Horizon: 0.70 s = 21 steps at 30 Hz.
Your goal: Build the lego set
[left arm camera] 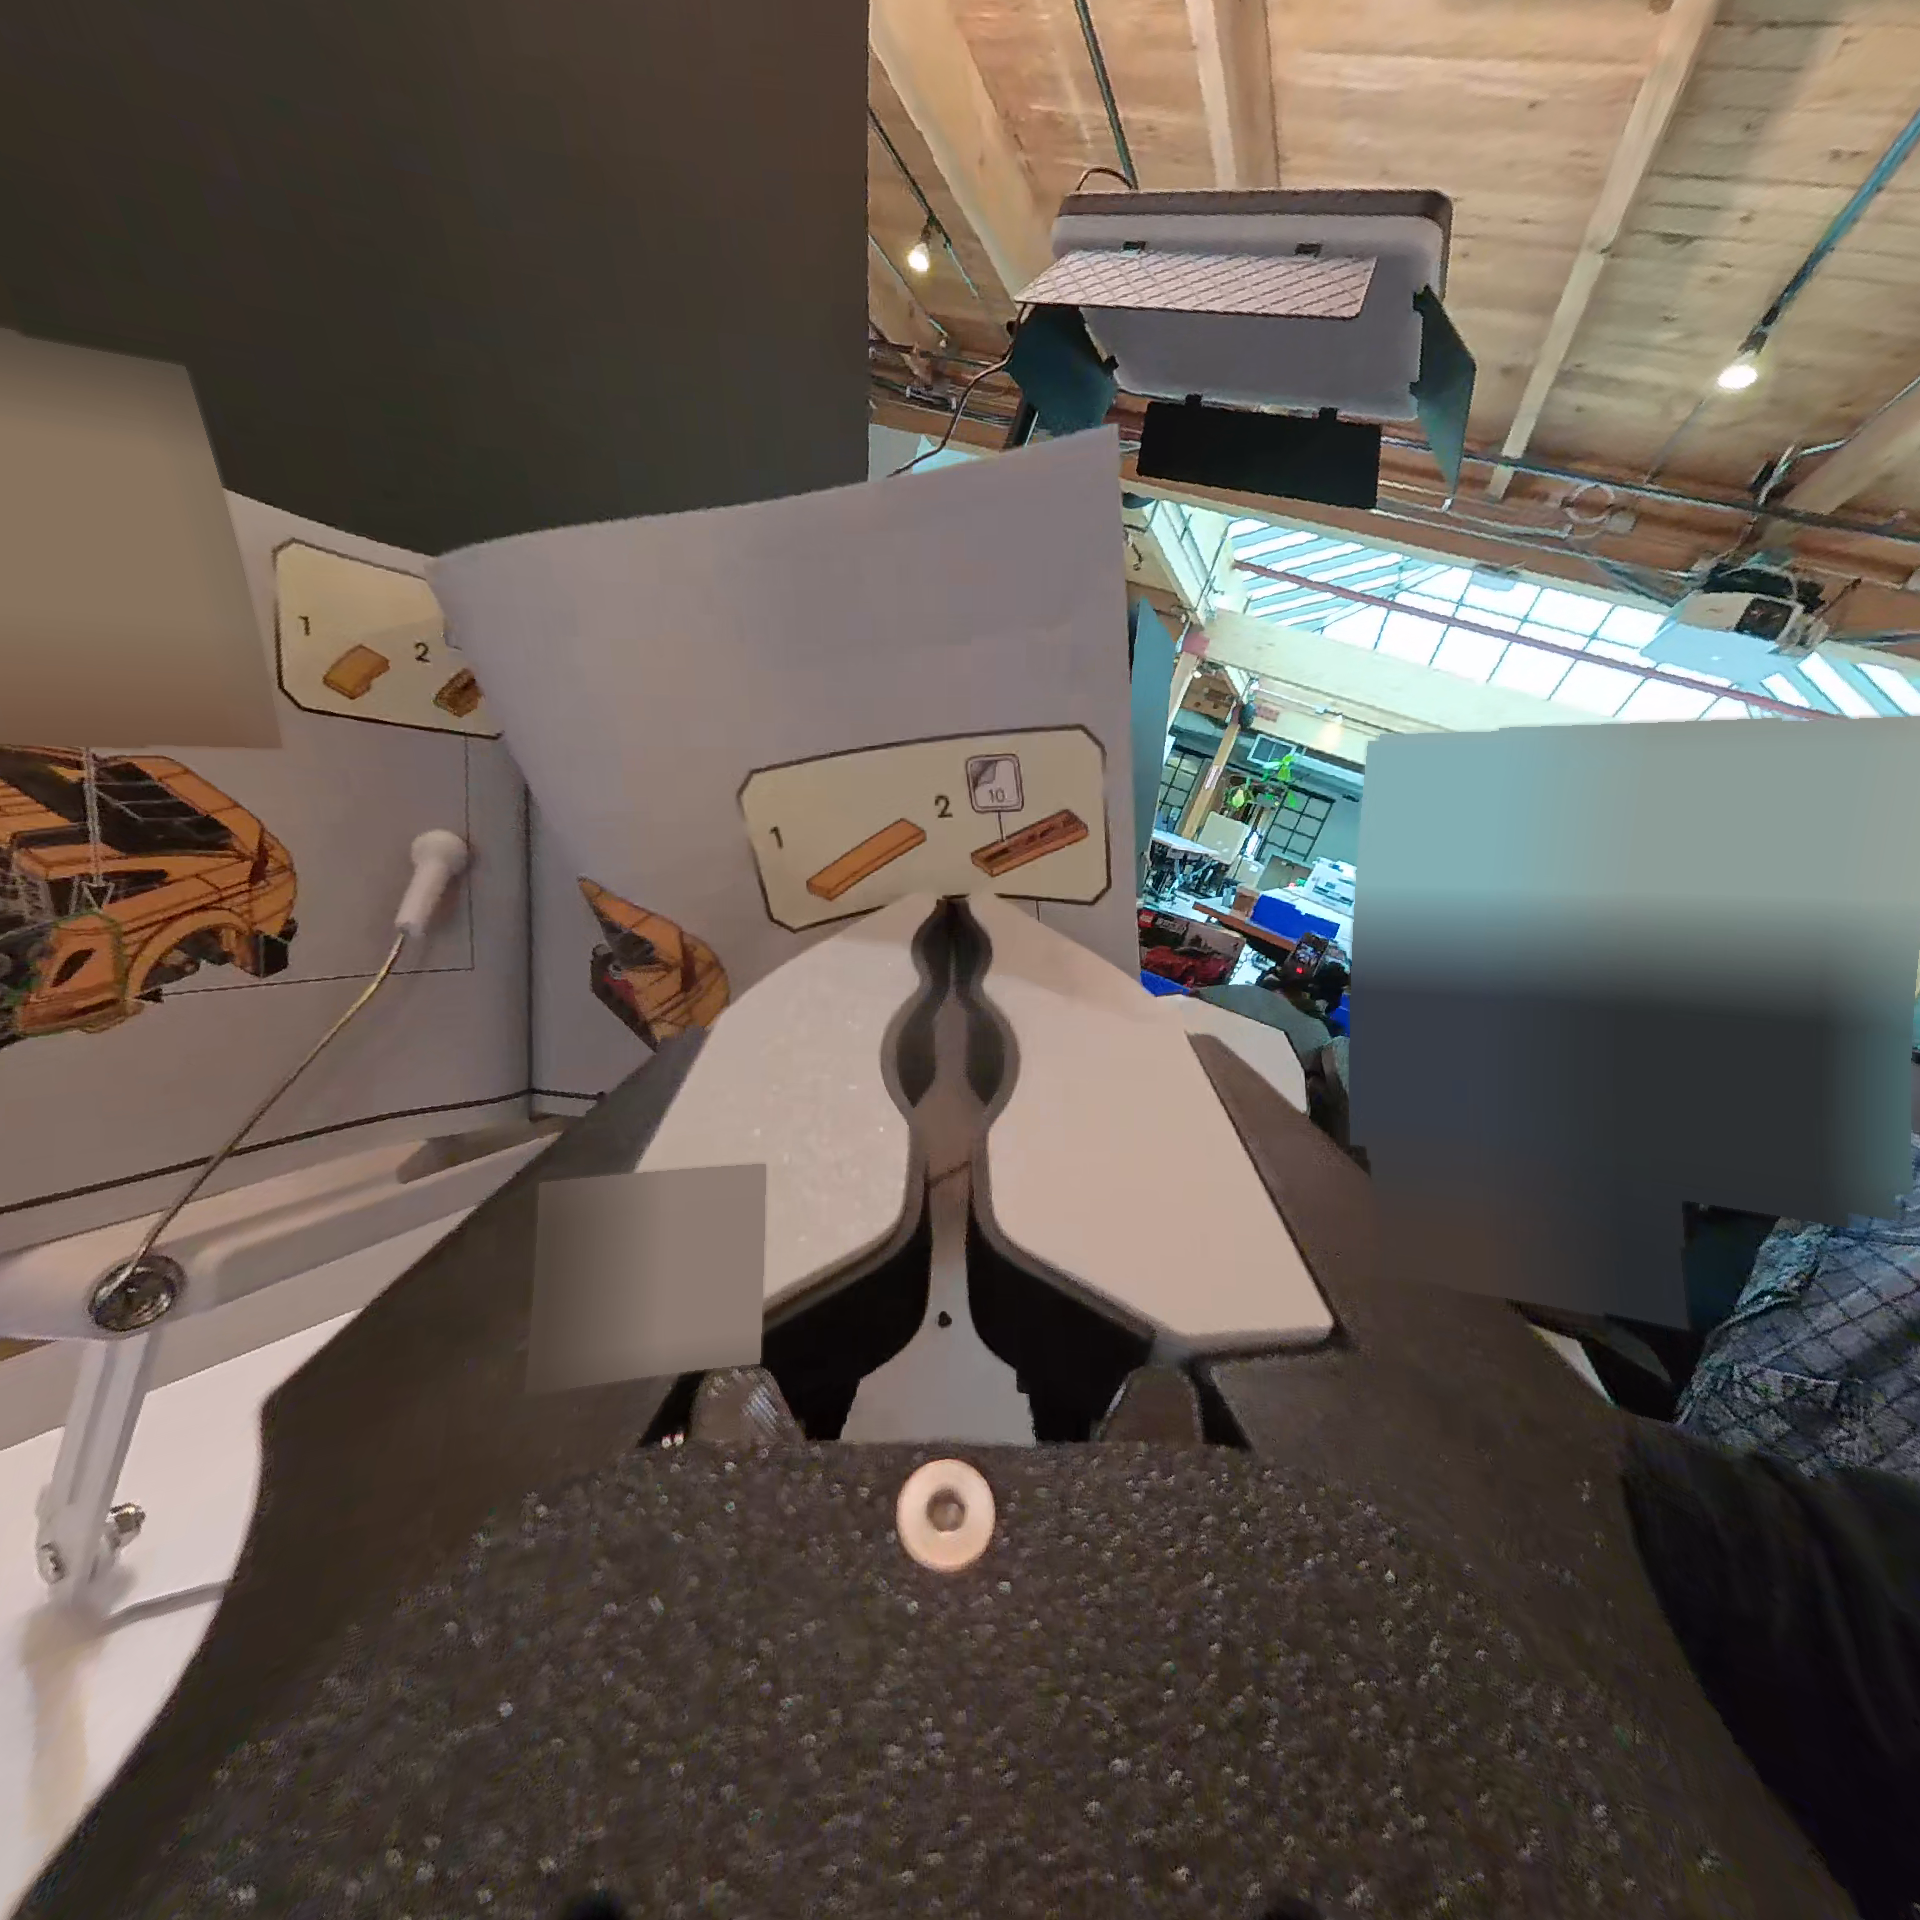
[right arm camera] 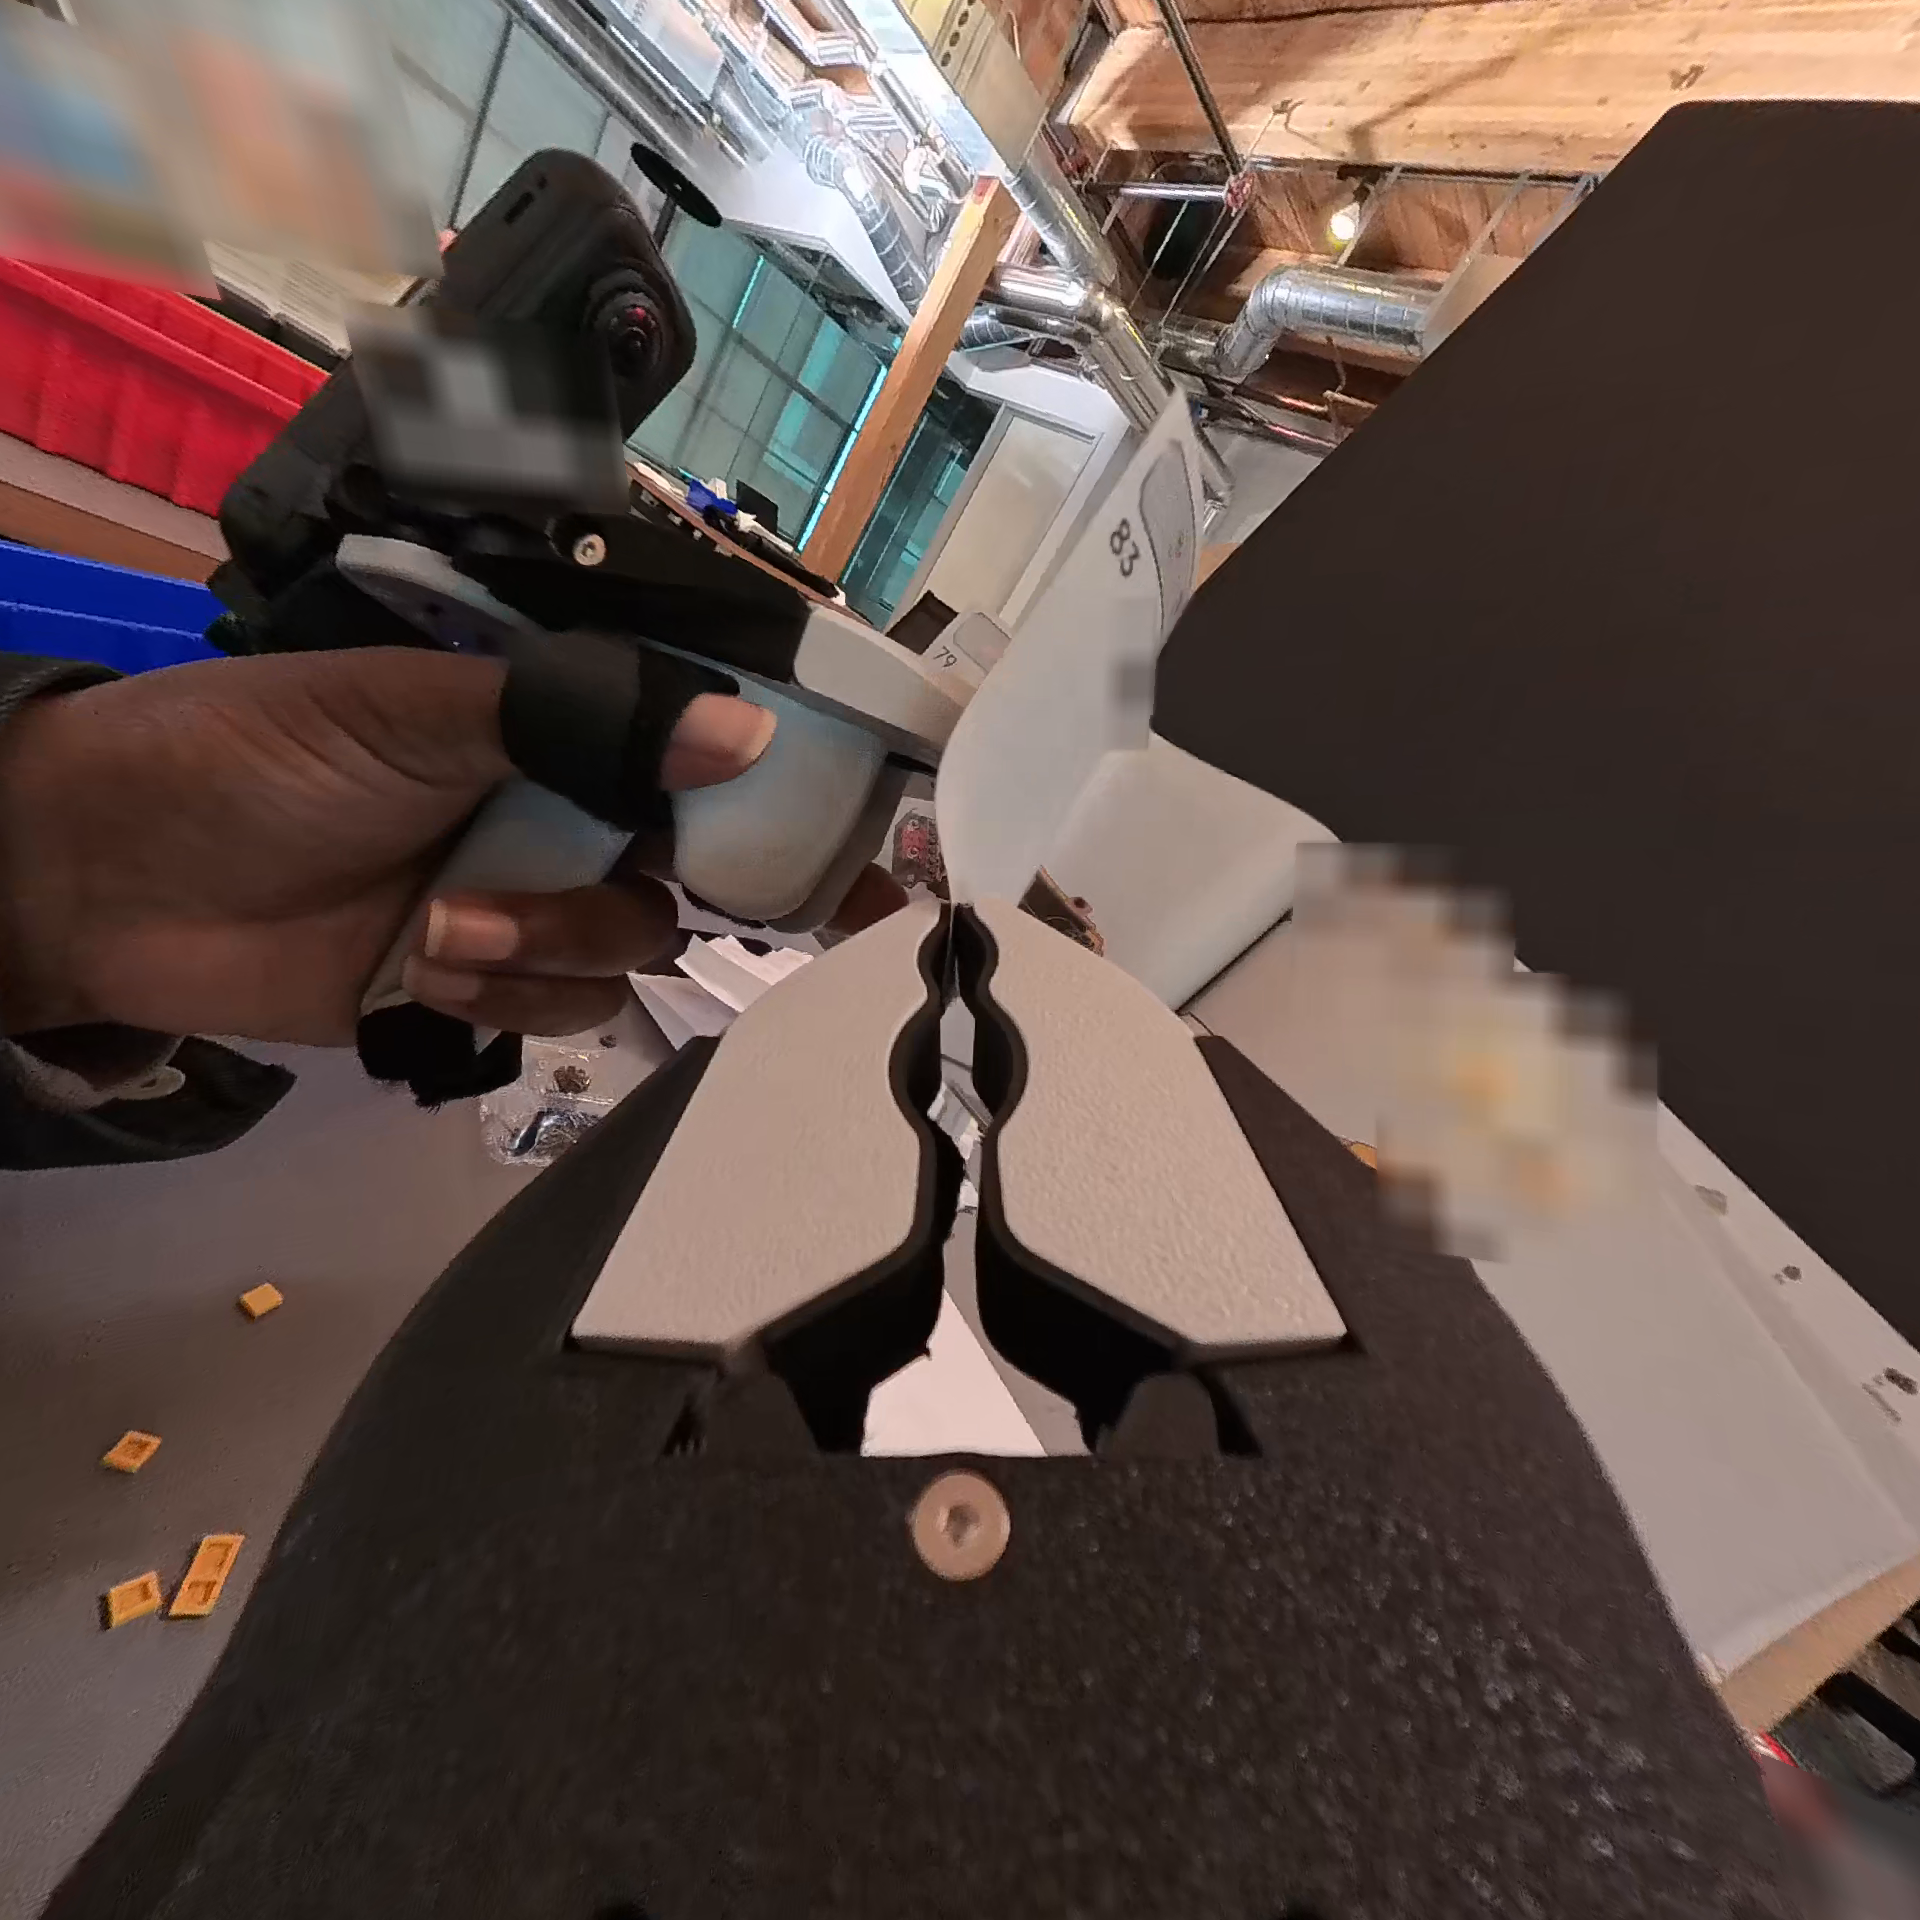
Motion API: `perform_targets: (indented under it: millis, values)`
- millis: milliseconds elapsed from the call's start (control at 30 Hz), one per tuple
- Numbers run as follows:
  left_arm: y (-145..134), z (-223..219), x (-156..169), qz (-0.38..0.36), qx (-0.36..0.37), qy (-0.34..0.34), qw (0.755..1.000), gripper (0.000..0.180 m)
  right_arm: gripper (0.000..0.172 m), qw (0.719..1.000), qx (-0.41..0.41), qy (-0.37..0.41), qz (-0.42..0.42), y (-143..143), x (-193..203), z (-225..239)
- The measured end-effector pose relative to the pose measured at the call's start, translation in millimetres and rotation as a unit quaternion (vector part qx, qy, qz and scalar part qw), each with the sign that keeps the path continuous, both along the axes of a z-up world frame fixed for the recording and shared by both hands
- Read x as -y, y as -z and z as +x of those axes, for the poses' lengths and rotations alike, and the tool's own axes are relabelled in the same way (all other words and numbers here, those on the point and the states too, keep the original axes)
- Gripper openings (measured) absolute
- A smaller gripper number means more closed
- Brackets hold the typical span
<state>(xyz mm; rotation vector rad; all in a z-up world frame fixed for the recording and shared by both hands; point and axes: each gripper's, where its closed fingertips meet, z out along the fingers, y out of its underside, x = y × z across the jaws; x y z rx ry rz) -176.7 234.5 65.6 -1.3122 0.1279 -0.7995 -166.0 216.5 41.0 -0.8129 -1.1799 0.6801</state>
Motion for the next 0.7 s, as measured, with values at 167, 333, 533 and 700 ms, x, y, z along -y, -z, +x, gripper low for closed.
perform_targets:
  millis: [167,333,533,700]
  values:
    - [-3,-3,3,0.011,0.006,0.008,1.000,0.008,0.000,1.000,-0.005,0.007,-0.009,2,-4,2]
    - [-18,-2,14,0.020,0.056,0.070,0.996,0.037,0.000,1.000,-0.006,0.020,-0.014,3,-11,5]
    - [-18,3,15,0.025,0.004,0.031,0.999,0.010,0.000,1.000,0.004,0.022,-0.001,8,-7,2]
    - [-19,6,18,0.039,0.009,0.055,0.998,0.003,0.000,1.000,-0.005,0.008,-0.025,5,-8,4]
